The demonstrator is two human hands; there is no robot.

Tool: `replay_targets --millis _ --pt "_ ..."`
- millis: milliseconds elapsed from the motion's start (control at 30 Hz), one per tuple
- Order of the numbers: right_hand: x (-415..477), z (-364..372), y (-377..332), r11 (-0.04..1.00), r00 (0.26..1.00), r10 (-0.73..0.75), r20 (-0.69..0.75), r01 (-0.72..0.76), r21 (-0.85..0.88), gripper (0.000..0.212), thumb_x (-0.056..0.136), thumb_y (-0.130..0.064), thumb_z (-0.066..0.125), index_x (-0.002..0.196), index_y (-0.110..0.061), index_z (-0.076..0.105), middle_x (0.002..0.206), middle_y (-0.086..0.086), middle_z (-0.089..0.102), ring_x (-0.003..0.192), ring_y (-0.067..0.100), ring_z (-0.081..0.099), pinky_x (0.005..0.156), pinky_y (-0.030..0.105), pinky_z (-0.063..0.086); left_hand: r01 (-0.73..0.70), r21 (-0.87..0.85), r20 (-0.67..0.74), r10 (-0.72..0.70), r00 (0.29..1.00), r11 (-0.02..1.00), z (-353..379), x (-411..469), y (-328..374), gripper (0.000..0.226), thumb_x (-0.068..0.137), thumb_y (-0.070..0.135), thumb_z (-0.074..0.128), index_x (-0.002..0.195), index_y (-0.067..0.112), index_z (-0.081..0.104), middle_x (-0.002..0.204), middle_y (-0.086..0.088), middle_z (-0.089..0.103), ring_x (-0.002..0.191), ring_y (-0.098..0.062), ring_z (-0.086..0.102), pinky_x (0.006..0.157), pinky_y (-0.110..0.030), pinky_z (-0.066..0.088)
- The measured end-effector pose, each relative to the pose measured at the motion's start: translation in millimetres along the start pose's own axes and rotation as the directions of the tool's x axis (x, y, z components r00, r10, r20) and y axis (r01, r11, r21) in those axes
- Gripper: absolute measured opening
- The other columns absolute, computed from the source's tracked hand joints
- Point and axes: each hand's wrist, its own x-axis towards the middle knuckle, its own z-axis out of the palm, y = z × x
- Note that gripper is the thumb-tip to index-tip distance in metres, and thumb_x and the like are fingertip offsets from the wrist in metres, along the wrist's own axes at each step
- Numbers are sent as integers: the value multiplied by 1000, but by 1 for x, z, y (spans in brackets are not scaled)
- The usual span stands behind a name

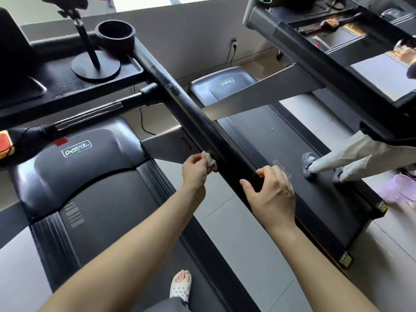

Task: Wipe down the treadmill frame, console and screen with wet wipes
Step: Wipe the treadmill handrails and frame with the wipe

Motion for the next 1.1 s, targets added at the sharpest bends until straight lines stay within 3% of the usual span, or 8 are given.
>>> replay_targets --millis 100,167,400,500,633,833,967,1100 --pt "3 2 -1 1000 1000 17 -7 -17 1 36 84 -41 78 99 -13 62 96 2 59 93 27 57 76 39 46 -47 -16 -56 46 997 999 -3 24 13 21 93 -7 51 81 9 55 60 -3 51 54 -18 48 60 -38 48" --pt "2 2 0 1000 1000 10 1 -10 -4 35 85 -42 77 99 -14 61 96 0 58 92 25 56 75 37 45 -38 -34 -67 36 997 999 -2 23 11 19 97 1 52 81 12 56 62 -2 49 57 -18 46 64 -39 46" --pt "1 0 2 1000 1000 -7 25 7 -11 36 86 -43 75 100 -14 60 97 0 58 93 25 56 75 36 44 68 60 109 -74 991 996 3 -32 -23 17 87 -8 57 84 9 61 75 -10 65 65 -17 64 64 -23 49" --pt "2 0 1 1000 999 0 40 0 -6 35 87 -44 74 100 -15 60 97 0 57 94 25 56 74 36 44 22 68 62 -26 998 997 -4 1 3 20 83 -12 52 79 7 58 68 -13 60 61 -22 59 65 -32 51" --pt "1 0 1 1000 999 -6 36 6 1 35 88 -44 74 101 -15 59 98 0 57 95 24 56 75 38 47 25 -10 -77 -26 997 1000 -6 29 16 29 103 2 48 77 13 53 59 -1 53 53 -15 52 67 -33 47" --pt "3 -4 2 999 997 -30 75 28 23 34 90 -45 72 99 -16 56 99 2 57 96 25 55 77 40 48 109 104 195 -128 972 989 1 -36 -24 30 90 -8 52 73 17 54 76 -9 58 69 -19 63 66 -24 46" --pt "6 -6 4 998 993 -62 96 62 -3 36 91 -48 69 98 -16 54 99 2 56 96 25 55 79 40 49 36 119 74 -45 996 992 4 -20 -5 31 85 -14 47 73 14 53 78 -13 54 65 -23 58 60 -23 49" --pt "5 -4 2 999 995 -28 92 31 -21 36 90 -47 71 98 -16 54 98 3 55 95 26 55 77 40 48 5 144 -13 -4 1000 990 -3 11 10 24 89 -16 47 84 6 56 75 -17 55 62 -29 57 64 -41 56"
